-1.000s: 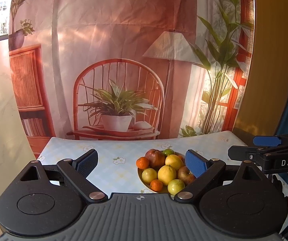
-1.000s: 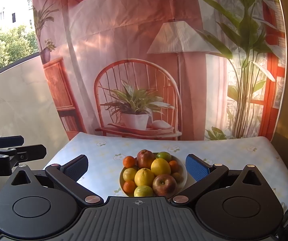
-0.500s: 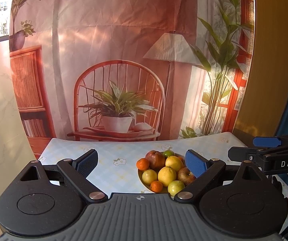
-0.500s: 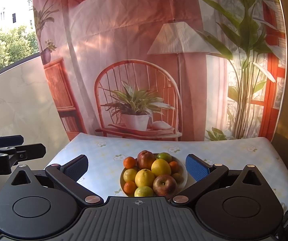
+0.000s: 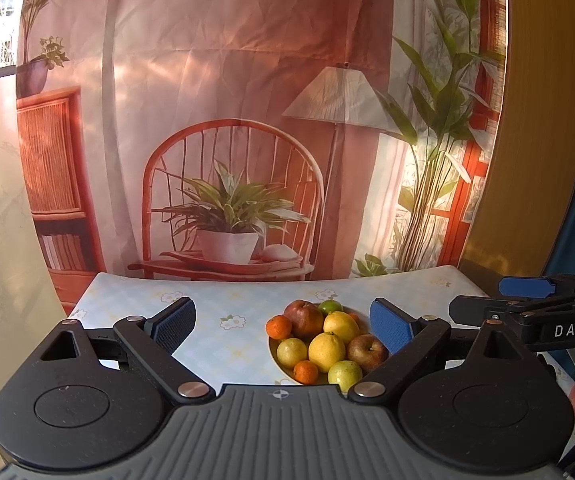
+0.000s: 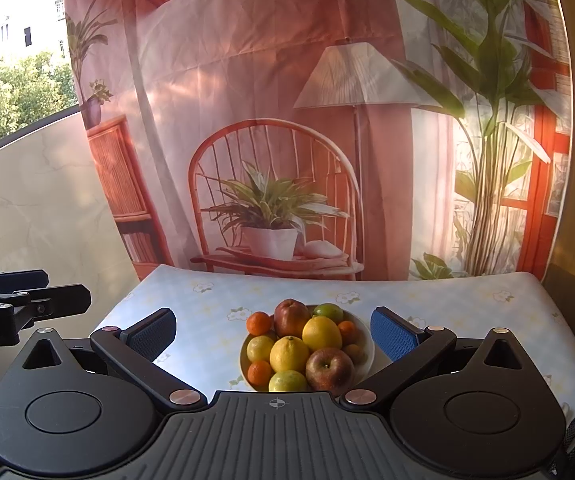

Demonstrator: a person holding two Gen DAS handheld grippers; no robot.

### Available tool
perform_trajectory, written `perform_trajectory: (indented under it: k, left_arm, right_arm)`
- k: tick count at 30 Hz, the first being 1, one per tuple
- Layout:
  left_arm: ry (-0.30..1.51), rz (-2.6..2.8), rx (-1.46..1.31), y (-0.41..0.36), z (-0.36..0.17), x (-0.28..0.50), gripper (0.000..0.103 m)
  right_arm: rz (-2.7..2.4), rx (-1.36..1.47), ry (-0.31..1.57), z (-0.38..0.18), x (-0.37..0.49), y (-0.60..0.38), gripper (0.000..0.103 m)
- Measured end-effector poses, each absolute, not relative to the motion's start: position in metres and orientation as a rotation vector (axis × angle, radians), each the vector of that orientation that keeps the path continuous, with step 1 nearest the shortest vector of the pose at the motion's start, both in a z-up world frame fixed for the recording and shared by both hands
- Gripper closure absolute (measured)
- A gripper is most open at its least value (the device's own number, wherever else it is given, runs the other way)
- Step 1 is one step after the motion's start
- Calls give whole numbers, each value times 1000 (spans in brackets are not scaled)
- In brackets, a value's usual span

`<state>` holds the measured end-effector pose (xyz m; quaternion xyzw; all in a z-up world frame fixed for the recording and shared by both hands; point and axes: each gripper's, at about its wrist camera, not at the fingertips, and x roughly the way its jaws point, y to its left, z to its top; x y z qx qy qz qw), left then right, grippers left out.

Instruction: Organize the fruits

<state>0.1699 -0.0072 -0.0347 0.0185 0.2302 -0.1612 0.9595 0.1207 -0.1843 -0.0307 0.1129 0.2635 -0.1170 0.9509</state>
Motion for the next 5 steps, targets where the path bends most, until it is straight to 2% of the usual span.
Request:
perform_trajectory:
  k: [5]
  left_arm:
    - [467,-325,44,-8,-36,170,8]
  right_arm:
    - [-240,230,535,-30,121,-184,0]
